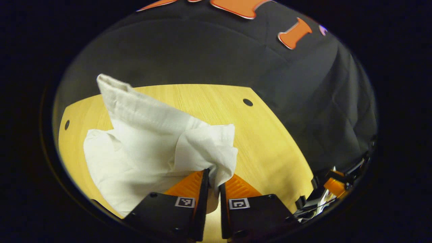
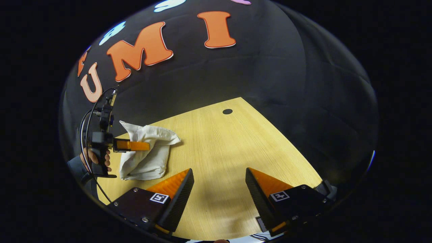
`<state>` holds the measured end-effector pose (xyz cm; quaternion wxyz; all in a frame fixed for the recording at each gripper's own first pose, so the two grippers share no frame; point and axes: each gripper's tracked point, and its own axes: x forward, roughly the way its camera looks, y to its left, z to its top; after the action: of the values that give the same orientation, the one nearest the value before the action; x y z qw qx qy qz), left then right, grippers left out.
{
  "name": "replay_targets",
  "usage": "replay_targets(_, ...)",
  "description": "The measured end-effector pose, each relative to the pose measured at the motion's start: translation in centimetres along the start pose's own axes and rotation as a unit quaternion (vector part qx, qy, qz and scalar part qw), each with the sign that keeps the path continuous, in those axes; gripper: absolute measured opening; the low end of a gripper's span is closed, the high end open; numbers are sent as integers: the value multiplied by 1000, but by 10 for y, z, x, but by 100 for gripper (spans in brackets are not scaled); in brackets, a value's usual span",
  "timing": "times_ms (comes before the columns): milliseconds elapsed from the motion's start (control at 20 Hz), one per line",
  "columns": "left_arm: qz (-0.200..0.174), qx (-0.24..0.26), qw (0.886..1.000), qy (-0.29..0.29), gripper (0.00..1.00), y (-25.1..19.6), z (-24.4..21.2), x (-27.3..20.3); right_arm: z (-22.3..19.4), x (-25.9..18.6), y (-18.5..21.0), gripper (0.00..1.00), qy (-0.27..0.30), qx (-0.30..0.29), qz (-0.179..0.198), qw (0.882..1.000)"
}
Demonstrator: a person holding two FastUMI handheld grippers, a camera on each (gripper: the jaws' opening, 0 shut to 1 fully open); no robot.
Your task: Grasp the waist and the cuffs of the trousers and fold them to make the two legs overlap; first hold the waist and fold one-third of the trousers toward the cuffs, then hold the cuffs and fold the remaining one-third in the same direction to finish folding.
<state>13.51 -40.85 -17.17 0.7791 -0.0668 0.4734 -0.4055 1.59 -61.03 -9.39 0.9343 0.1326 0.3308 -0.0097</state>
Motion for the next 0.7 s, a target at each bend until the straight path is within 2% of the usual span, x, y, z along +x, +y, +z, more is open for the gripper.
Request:
replay_targets(50,-9,21,1000,7,22,-5,-6,-3,-1,1,0,94,0,0,2,1000)
replay_targets(100,-15,44,999,11,47,-11,-5,-9,-1,2,0,94,2,0,4,1000)
replay_targets(200,-5,93,996,3,96,-13,5,-20,0,5,4,94,3,-3,9,1000)
replay_targets(250,-2,109,994,-4,93,-13,13,-27,1,4,7,95,1,-4,13,1000)
replay_targets(350,5,126,992,-27,98,-16,18,-28,6,1,15,95,-6,-14,22,1000)
replay_targets(550,48,139,983,-113,96,-12,51,-88,35,-13,42,96,-47,-60,40,996)
replay_targets(650,73,131,975,-163,100,-11,67,-127,56,-24,60,96,-79,-84,53,992)
replay_targets(700,87,123,970,-190,97,-6,73,-147,69,-30,72,96,-98,-98,58,989)
